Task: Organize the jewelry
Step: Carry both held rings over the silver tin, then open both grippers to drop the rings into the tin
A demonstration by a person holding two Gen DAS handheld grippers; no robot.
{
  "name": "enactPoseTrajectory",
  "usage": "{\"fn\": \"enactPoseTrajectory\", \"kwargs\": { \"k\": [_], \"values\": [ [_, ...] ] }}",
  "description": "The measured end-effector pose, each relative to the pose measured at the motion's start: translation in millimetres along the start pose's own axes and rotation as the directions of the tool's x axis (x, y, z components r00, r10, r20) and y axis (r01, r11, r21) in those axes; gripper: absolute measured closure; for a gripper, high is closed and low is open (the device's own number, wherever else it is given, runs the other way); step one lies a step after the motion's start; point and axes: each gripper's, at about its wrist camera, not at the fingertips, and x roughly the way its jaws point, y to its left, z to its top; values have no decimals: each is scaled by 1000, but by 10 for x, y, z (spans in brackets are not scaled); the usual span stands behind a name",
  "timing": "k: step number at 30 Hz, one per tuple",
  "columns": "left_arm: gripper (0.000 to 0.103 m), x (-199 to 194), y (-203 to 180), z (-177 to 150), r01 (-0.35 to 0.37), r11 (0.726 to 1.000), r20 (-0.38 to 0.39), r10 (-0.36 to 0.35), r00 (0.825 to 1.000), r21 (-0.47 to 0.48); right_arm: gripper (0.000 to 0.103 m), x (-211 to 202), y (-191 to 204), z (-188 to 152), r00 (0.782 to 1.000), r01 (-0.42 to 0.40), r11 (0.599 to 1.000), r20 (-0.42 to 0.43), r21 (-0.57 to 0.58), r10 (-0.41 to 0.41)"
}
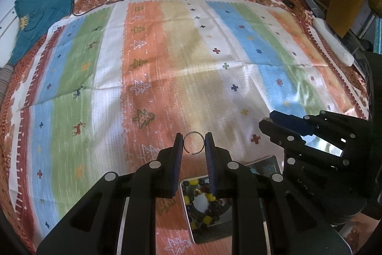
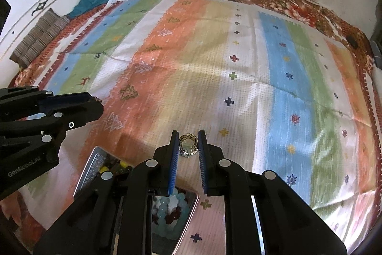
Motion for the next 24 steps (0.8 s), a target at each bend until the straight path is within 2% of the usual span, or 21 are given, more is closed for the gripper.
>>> {"fn": "enactPoseTrajectory", "kwargs": {
  "k": [24],
  "values": [
    [85, -336, -149, -327, 40, 999, 24, -40, 999, 22, 86, -370, 190, -295, 998, -34, 998, 46, -44, 36]
  ]
}}
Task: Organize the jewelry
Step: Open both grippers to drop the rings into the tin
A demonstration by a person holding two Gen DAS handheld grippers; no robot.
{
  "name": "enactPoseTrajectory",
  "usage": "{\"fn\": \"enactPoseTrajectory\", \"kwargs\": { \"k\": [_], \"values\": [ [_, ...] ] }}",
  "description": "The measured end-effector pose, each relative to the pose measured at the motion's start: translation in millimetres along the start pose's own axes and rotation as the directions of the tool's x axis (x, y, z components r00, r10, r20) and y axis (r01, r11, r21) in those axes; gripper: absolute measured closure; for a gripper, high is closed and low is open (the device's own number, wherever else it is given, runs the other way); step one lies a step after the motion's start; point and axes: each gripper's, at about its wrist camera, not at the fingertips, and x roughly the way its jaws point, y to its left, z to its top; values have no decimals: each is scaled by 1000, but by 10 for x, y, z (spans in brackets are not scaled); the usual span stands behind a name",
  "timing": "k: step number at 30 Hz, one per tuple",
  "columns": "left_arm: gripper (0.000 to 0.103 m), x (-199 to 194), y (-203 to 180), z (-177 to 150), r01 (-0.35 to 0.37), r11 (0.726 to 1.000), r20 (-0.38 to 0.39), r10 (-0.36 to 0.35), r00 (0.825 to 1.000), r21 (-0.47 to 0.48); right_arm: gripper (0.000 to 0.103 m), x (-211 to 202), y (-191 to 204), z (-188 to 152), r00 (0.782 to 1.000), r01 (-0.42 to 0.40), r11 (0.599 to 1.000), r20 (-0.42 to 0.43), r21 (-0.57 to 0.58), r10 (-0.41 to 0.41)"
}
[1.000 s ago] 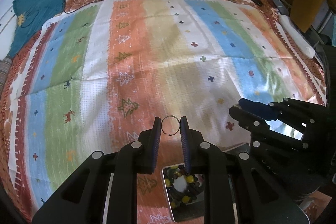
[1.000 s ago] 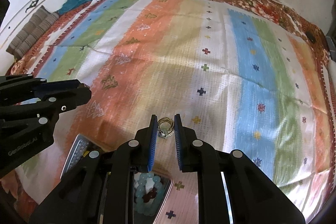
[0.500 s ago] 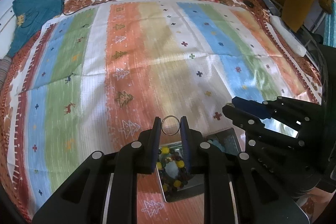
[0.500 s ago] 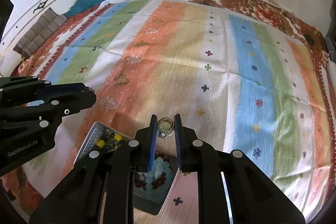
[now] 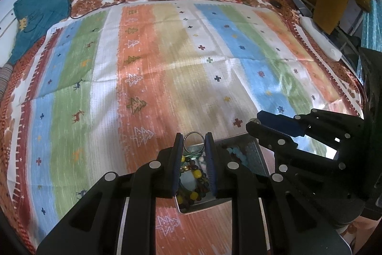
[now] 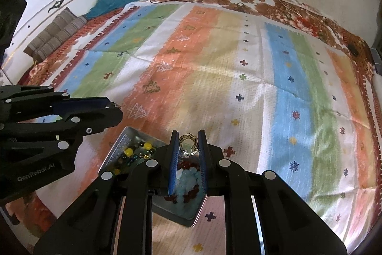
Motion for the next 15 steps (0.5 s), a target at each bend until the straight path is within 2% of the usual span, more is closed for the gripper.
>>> {"fn": "enactPoseTrajectory", "kwargs": {
  "k": [12, 14, 15],
  "values": [
    [85, -78, -60, -110, 23, 1000, -11, -22, 1000, 5, 86, -46, 32, -145, 1000, -15, 1000, -8, 13, 15],
    [84, -94, -59, -121, 26, 1000, -9, -26, 1000, 2, 84, -63, 26, -160, 1000, -9, 1000, -7, 17, 9],
    [82, -101, -61, -127, 24, 1000, -8, -24, 1000, 0, 80, -81, 22, -167, 1000, -5, 1000, -4, 18, 5]
  ]
}}
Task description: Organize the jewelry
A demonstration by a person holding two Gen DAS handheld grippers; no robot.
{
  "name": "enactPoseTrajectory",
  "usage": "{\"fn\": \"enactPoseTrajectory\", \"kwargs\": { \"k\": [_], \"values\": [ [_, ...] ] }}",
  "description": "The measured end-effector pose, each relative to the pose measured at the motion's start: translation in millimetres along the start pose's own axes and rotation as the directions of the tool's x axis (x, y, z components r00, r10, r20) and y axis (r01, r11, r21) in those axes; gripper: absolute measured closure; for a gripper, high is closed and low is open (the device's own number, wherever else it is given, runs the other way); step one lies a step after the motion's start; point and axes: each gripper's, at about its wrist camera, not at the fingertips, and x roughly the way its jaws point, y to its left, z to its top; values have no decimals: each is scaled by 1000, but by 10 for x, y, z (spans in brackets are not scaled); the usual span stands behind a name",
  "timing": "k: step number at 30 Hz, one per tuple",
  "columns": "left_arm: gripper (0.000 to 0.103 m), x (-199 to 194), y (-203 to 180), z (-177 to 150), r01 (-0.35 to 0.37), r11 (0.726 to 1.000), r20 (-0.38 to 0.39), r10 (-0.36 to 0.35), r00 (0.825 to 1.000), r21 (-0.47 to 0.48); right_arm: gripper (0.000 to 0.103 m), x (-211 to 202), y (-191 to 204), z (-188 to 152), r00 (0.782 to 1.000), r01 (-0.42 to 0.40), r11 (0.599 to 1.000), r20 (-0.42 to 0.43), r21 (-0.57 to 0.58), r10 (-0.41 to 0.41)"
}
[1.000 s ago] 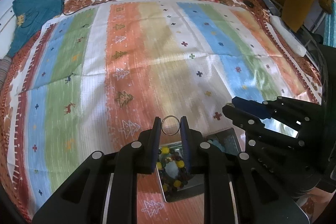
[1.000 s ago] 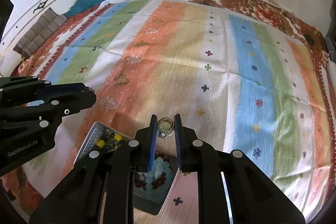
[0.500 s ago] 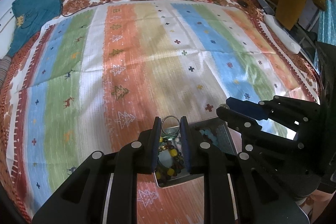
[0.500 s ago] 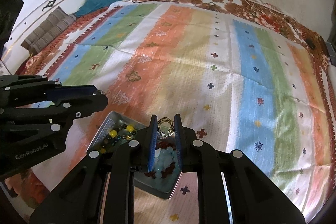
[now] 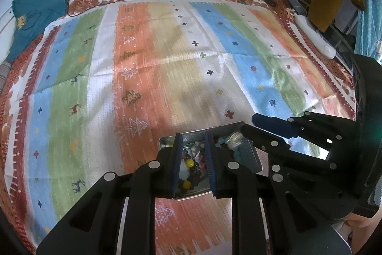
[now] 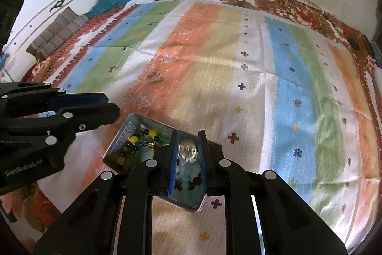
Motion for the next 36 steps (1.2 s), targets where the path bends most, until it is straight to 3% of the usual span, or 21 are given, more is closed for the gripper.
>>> {"fn": "enactPoseTrajectory", "kwargs": {
  "k": [8, 12, 21, 27, 30, 36],
  "values": [
    [73, -133, 8, -123, -21, 1000, 18, 21, 1000, -21, 69, -193, -1, -92, 999, -2, 1000, 32, 5, 2],
    [64, -232, 21, -202, -18, 999, 31, 19, 999, -30, 58, -358, 36, -166, 997, 29, 1000, 72, -12, -28],
    [48, -463, -1, -444, -17, 1000, 66, 19, 998, -26, 47, -605, 55, -349, 994, 7, 1000, 112, -23, -5],
    [46, -546, -28, -558, 4, 1000, 83, -3, 997, -13, 41, -754, 66, -466, 989, -6, 1000, 145, -26, 9],
    [31, -601, -55, -617, 9, 1000, 103, -8, 995, -5, 40, -791, 57, -534, 989, -11, 1000, 144, -25, 14],
    [15, -703, -139, -769, -32, 999, 153, 28, 988, 24, 32, -853, 66, -633, 989, -20, 999, 148, -31, 25]
  ]
}}
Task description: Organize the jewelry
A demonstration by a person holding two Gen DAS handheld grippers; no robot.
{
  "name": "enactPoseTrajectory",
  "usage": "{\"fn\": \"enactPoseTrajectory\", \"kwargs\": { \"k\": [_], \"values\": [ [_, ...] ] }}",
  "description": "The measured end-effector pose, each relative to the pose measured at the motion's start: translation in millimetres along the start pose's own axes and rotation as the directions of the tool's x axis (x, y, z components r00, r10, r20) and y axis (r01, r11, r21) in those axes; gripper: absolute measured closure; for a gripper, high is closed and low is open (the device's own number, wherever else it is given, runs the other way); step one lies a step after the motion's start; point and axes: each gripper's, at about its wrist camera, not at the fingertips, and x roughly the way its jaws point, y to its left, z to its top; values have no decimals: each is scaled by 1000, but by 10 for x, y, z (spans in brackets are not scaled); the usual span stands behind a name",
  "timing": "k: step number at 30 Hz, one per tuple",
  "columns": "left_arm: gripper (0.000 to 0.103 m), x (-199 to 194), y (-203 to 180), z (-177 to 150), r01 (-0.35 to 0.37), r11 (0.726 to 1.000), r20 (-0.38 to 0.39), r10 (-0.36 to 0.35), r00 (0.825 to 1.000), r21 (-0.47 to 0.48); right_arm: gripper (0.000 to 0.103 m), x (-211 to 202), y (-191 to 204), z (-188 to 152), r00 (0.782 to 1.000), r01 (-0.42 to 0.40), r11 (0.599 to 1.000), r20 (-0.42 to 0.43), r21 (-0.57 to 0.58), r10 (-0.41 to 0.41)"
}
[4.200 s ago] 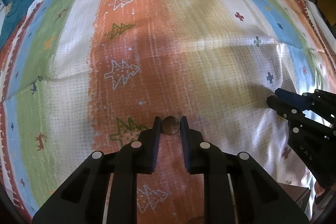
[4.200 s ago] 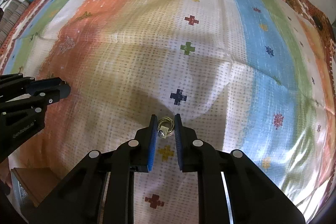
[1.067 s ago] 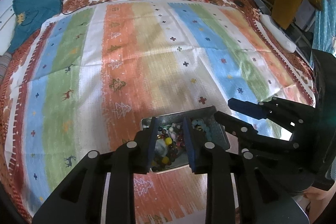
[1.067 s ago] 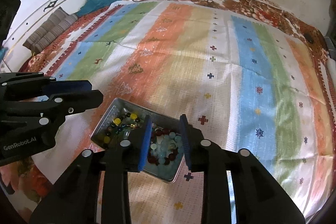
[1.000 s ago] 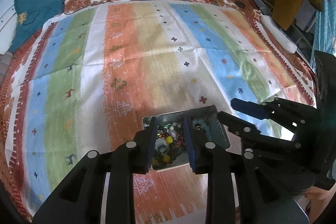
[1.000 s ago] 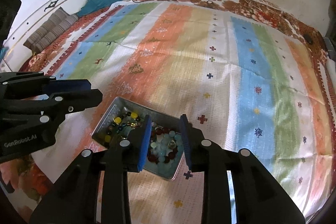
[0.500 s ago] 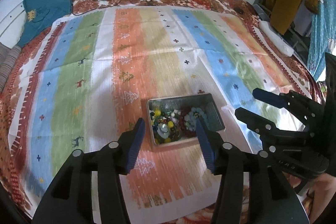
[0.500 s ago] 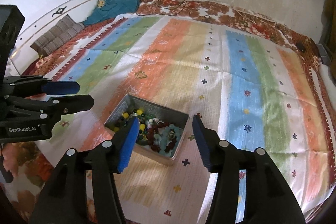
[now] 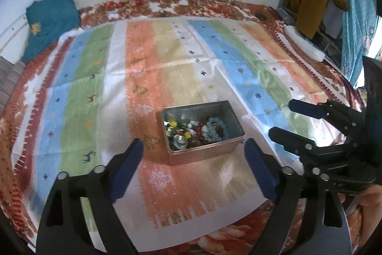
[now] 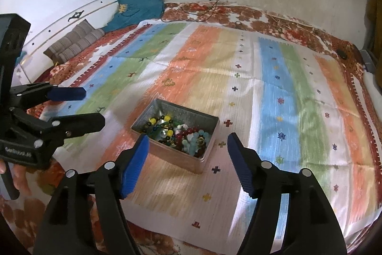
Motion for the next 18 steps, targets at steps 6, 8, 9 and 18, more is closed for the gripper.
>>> {"fn": "enactPoseTrajectory", "kwargs": {
  "k": [6, 8, 9, 18],
  "values": [
    [12, -68, 24, -126, -56, 998, 22, 56, 998, 1, 26, -75, 5, -51, 999, 26, 1000, 20, 7, -27],
    [12, -102, 25, -166, -52, 999, 41, 52, 998, 6, 24, -97, 4, -64, 999, 30, 1000, 28, 9, -30],
    [12, -122, 15, -187, -50, 999, 54, 49, 997, 12, 22, -109, 10, -72, 999, 30, 1000, 32, 8, -30],
    [9, -255, -72, -265, -78, 996, 135, 71, 988, 46, 20, -199, 5, -112, 997, 26, 1000, 66, 13, -27]
  ]
}}
